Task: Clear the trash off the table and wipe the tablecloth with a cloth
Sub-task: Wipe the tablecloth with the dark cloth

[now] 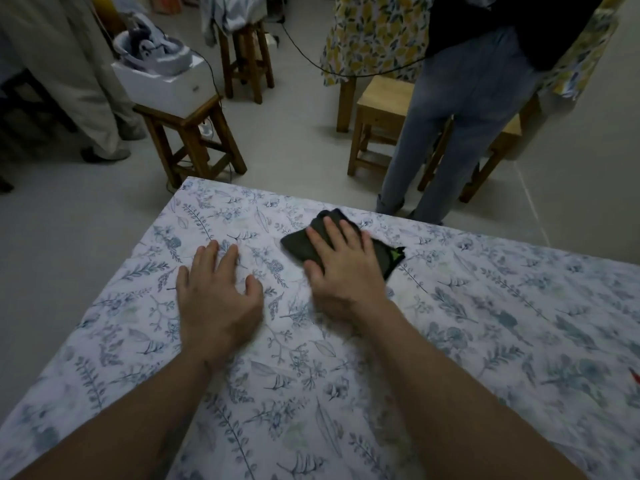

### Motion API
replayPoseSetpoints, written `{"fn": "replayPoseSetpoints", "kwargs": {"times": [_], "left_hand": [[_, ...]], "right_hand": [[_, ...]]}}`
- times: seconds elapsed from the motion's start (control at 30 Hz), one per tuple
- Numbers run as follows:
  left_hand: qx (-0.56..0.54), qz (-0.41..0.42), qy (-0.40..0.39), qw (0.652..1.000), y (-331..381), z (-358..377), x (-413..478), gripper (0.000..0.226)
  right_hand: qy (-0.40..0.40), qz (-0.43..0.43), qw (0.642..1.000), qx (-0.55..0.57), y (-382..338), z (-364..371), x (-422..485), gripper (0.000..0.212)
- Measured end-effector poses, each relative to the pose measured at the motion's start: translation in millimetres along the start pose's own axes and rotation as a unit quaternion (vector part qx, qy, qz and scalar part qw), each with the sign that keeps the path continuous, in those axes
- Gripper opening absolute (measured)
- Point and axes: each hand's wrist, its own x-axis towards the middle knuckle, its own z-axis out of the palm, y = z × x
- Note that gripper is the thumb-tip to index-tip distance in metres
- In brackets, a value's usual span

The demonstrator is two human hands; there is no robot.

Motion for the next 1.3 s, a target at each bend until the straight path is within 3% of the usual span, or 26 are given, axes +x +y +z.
{"fn": "replayPoseSetpoints", "kwargs": {"times": [0.2, 0.33, 0.53, 0.73, 0.83, 0.93, 1.07, 1.2, 1.3], "left_hand": [[-0.005, 0.011, 0.007, 1.000, -1, -1, -2, 0.067], [-0.009, 0.013, 0.006, 1.000, 0, -2, -3, 0.066], [-0.006, 0.016, 0.002, 1.000, 0, -2, -2, 0.070], [-0.010, 0.022, 0.006, 1.000, 0, -2, -3, 0.069], [-0.016, 0.030, 0.009, 0.999, -1, -3, -2, 0.068], [-0.020, 0.031, 0.000, 0.999, -5, -2, -1, 0.067], [-0.008, 0.039, -0.046, 0.998, -6, -8, 1, 0.073], [-0.014, 0.096, -0.146, 0.984, -22, -24, -4, 0.080], [0.001, 0.137, -0.166, 0.977, -36, -35, -25, 0.067]], "right_hand": [[0.053, 0.225, 0.973, -0.021, 135, -26, -30, 0.061], [0.056, 0.303, 0.951, -0.025, 185, -37, -79, 0.066], [0.053, 0.322, 0.945, -0.004, 129, -29, -81, 0.070], [0.004, 0.152, 0.987, 0.046, -8, -7, -86, 0.061], [0.001, 0.126, 0.991, 0.032, -29, 1, -105, 0.061], [0.029, 0.165, 0.985, 0.034, -11, 0, -134, 0.059], [0.048, 0.314, 0.948, 0.030, 26, -8, -196, 0.061], [0.029, 0.395, 0.918, 0.011, 38, -15, -269, 0.062], [-0.010, 0.411, 0.912, 0.014, 17, -20, -296, 0.063]]}}
